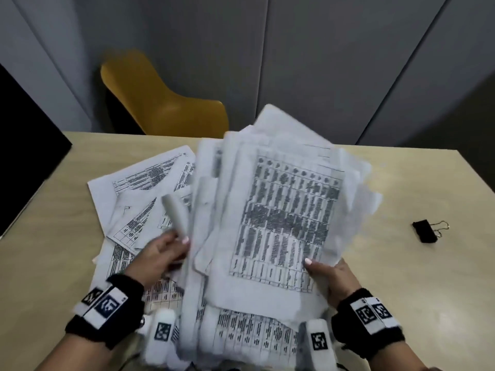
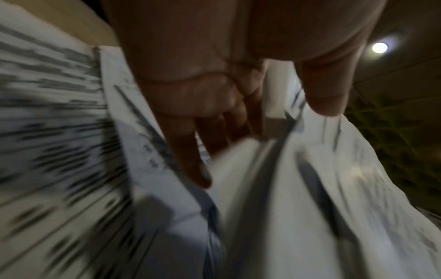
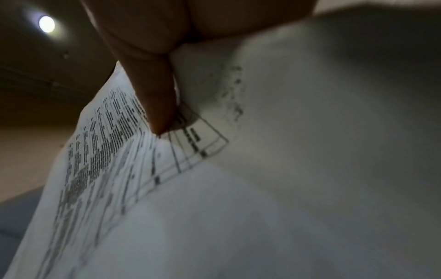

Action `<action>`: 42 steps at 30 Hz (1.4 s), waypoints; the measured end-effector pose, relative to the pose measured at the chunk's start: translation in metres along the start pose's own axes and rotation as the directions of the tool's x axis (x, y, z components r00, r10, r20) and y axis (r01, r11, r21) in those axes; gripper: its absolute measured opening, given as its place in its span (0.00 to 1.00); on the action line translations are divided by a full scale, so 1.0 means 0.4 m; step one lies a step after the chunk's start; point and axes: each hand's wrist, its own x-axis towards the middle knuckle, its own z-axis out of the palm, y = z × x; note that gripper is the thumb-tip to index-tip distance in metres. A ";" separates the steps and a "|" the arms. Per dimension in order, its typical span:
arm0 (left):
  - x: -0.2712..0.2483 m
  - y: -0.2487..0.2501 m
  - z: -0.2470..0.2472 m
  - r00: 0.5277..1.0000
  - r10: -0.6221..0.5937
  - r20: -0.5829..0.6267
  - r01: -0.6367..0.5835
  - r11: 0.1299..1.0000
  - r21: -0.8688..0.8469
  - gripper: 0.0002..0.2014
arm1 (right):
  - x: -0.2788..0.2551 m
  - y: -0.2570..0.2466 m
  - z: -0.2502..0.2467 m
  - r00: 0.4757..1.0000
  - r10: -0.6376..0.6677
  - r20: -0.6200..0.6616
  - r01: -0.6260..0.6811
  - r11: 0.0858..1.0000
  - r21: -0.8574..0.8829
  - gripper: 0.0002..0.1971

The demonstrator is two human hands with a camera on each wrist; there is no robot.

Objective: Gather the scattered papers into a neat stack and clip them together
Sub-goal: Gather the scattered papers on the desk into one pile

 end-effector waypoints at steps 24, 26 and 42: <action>0.376 0.049 0.167 0.967 -0.173 0.186 -0.211 -0.138 0.968 0.35 | 0.010 -0.071 -0.129 0.951 0.273 -0.147 -0.212 0.919 0.332 0.11; 0.315 0.031 0.146 0.956 -0.196 0.217 -0.246 -0.140 0.959 0.35 | 0.009 -0.070 -0.130 0.950 0.279 -0.142 -0.217 0.913 0.345 0.09; 0.326 0.040 0.064 0.968 -0.142 -0.207 0.232 0.193 0.953 0.39 | 0.031 -0.050 -0.141 0.915 0.331 -0.229 -0.296 0.939 0.174 0.22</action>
